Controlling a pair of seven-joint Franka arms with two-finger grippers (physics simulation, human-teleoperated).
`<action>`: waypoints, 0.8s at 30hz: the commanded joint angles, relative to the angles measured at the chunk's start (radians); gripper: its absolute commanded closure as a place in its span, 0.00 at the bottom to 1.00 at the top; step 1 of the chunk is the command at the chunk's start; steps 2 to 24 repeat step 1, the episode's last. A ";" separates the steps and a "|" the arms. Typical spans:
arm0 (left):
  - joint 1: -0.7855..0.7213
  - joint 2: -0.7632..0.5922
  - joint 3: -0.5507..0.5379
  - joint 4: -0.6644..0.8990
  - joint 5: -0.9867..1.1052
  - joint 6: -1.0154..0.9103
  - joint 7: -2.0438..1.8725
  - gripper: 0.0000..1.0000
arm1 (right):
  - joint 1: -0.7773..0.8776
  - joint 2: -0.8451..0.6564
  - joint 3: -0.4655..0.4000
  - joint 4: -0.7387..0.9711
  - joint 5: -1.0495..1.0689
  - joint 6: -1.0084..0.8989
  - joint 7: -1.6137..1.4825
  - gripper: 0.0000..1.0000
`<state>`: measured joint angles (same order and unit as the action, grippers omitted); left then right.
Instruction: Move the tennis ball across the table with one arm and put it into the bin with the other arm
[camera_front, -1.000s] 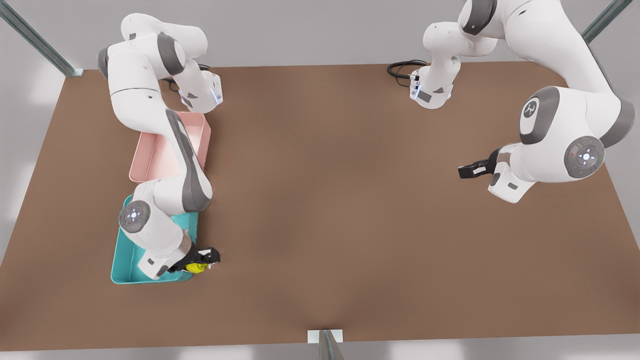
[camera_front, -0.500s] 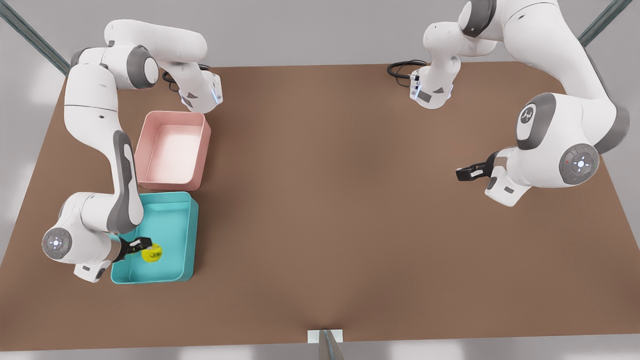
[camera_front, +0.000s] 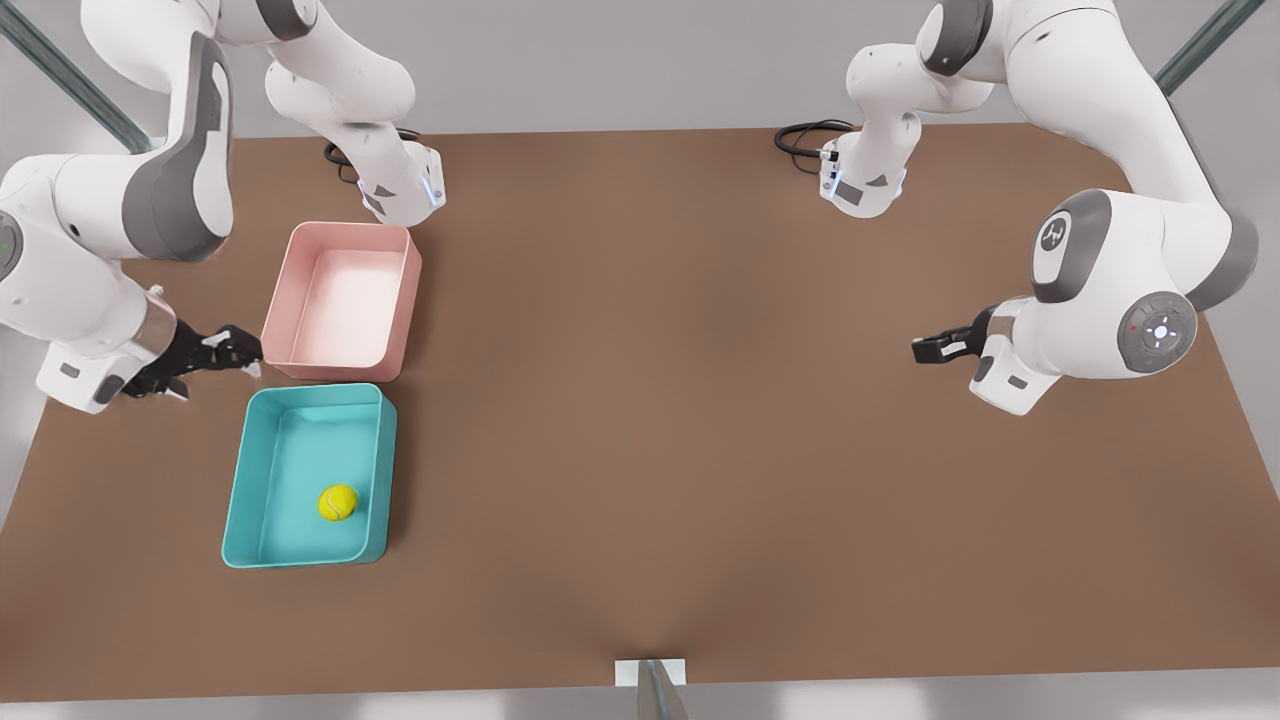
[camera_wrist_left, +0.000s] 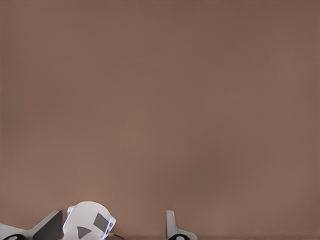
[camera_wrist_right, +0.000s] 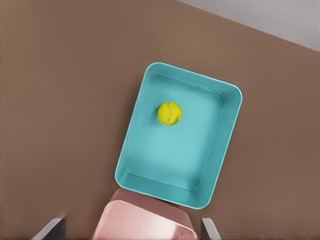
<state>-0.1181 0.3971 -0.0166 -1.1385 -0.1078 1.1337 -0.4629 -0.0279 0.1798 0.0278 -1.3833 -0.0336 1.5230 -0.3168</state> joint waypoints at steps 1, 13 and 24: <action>0.000 -0.001 0.001 0.000 0.000 -0.002 0.003 0.00 | -0.001 -0.010 0.000 0.000 0.001 -0.103 0.243 0.00; 0.000 -0.001 0.001 0.000 0.000 -0.002 0.003 0.00 | -0.001 -0.010 0.000 0.000 0.001 -0.103 0.243 0.00; 0.000 -0.001 0.001 0.000 0.000 -0.002 0.003 0.00 | -0.001 -0.010 0.000 0.000 0.001 -0.103 0.243 0.00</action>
